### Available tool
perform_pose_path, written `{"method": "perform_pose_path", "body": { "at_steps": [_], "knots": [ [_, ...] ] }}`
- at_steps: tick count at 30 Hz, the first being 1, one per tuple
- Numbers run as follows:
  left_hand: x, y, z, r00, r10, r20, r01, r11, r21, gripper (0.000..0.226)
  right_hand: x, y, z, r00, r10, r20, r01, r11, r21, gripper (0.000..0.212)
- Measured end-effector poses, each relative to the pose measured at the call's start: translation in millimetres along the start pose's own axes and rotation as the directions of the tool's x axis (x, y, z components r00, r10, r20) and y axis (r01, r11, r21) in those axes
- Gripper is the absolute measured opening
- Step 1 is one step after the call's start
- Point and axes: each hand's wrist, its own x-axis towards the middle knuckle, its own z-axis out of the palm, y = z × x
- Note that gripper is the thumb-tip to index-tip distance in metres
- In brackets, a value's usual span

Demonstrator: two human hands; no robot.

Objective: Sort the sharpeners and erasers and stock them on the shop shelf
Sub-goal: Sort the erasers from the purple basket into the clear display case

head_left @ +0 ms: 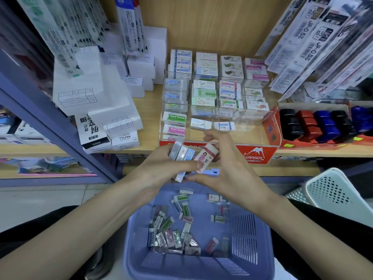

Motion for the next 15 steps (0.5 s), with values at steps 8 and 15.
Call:
{"method": "perform_pose_path", "body": {
  "at_steps": [8, 15],
  "knots": [
    [-1.1, 3.5, -24.1, 0.995, -0.005, -0.101, -0.002, 0.997, -0.073, 0.021, 5.8, 5.3, -3.4, 0.966, 0.254, -0.043, -0.231, 0.928, 0.294, 0.032],
    [-3.5, 3.7, -30.2, 0.99, 0.027, -0.137, -0.033, 0.999, -0.041, 0.024, 14.6, -9.8, 20.0, 0.827, 0.512, 0.231, -0.438, 0.33, 0.837, 0.01]
  ]
}}
